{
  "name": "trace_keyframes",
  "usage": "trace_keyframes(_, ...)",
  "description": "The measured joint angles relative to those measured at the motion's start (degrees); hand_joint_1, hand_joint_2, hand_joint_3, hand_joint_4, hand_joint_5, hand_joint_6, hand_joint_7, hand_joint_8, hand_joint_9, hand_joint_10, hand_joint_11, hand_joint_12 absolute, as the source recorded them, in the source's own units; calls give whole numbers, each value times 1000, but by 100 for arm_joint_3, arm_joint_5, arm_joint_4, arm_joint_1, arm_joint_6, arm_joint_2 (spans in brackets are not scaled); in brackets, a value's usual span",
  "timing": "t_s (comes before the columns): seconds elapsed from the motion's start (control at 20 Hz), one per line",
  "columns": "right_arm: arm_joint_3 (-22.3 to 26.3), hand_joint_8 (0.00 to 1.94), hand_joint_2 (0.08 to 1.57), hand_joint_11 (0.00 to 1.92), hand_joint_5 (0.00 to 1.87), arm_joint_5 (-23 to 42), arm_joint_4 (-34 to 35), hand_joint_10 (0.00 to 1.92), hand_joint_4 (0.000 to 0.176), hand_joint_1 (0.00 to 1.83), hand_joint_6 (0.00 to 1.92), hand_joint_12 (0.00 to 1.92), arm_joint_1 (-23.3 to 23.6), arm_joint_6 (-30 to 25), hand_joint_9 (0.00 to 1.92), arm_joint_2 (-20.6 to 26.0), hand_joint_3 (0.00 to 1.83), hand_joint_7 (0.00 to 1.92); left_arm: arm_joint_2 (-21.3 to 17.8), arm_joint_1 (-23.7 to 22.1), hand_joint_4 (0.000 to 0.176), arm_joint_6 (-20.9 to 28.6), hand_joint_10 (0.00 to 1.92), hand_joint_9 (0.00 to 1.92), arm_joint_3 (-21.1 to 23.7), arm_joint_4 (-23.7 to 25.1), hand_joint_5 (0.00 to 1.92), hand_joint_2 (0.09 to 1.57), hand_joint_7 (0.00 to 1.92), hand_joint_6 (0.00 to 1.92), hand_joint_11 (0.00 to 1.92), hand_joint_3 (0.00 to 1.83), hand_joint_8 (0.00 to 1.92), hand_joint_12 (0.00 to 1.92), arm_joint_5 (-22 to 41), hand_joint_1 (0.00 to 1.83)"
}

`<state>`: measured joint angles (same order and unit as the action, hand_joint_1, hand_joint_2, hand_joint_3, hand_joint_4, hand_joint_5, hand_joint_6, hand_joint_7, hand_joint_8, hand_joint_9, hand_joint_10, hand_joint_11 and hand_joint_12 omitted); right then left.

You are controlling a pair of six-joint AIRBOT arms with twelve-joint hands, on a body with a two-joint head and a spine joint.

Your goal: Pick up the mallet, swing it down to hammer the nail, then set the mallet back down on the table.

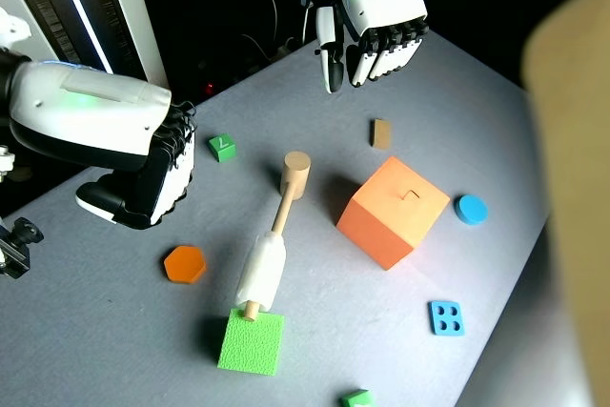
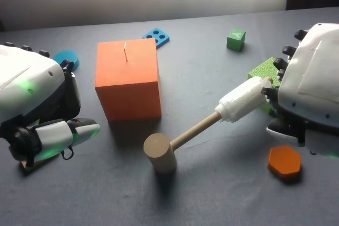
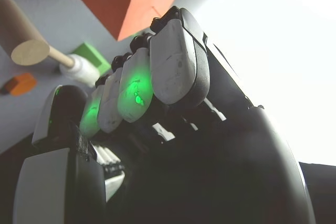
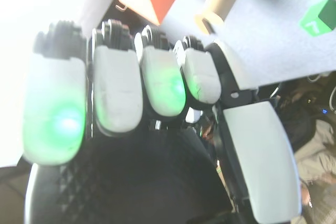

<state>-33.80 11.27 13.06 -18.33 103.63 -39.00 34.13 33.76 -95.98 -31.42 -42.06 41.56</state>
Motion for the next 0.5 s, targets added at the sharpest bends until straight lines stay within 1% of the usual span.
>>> trace_keyframes(0.05,-2,18,1330,0,63,-11,0,15,0,0,18,86,-17,13,31,-15,44,57,0,0,0,0,0,0,0,0,0,1166,0,0,0,80,0,0,-2,0)
trace_keyframes(0.1,-2,10,1329,0,71,-70,7,10,0,0,10,73,-20,17,40,-17,15,66,-2,11,0,-17,0,0,0,-9,0,1176,0,0,0,48,0,0,-4,0)
trace_keyframes(0.15,-2,5,1323,0,82,-120,26,5,0,0,4,89,-20,15,49,-26,4,80,-2,11,0,-9,0,0,-4,-42,0,1177,0,0,0,43,0,0,-33,0)
trace_keyframes(0.25,-2,4,1321,0,102,-122,26,7,0,0,9,36,-17,17,62,-42,1,90,-2,11,0,-20,0,0,-7,-11,0,1179,0,0,0,41,0,0,-39,0)
trace_keyframes(0.3,-2,1,1312,21,134,-114,22,3,0,0,2,64,-17,20,98,-42,0,122,-2,11,0,-17,0,0,-20,17,0,1179,0,0,0,39,0,0,-17,0)
trace_keyframes(0.4,-4,5,1316,28,160,-127,26,3,0,0,7,80,-17,20,101,-42,2,140,-2,59,0,-17,0,0,-31,7,0,1178,0,0,0,35,0,0,-11,0)
trace_keyframes(0.5,-85,0,1288,3,127,-131,28,0,0,0,0,78,-20,15,92,-94,0,128,-9,127,0,61,0,0,-48,2,0,1173,0,0,0,29,0,0,-52,0)
